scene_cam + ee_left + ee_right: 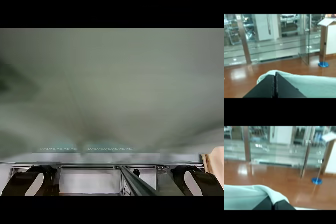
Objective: Fold the shirts.
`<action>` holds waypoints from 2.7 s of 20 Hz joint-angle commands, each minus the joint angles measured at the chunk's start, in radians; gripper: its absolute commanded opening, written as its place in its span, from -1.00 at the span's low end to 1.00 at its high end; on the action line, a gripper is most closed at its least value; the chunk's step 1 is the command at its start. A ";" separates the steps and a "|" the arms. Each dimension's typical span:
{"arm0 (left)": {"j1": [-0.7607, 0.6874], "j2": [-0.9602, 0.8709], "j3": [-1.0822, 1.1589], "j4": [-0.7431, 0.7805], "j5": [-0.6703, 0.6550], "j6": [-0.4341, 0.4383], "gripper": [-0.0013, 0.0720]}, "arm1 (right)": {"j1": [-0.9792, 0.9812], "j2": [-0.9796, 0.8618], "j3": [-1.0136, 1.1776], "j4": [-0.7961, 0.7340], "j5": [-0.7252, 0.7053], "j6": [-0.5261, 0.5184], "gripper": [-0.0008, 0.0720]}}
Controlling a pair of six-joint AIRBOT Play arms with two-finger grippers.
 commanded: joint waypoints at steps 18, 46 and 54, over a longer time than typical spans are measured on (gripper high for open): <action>-0.134 -0.853 -0.576 0.171 0.614 -0.388 -0.92 | 0.003 -0.885 -0.619 0.414 -0.416 -0.129 -0.90; 0.066 -1.033 -0.554 -0.156 -0.032 0.063 -0.92 | 0.030 -1.168 -0.452 0.028 0.045 -0.032 -0.90; 0.050 -1.035 -0.554 -0.179 -0.078 0.046 0.94 | 0.069 -1.167 -0.451 0.087 -0.003 -0.003 0.73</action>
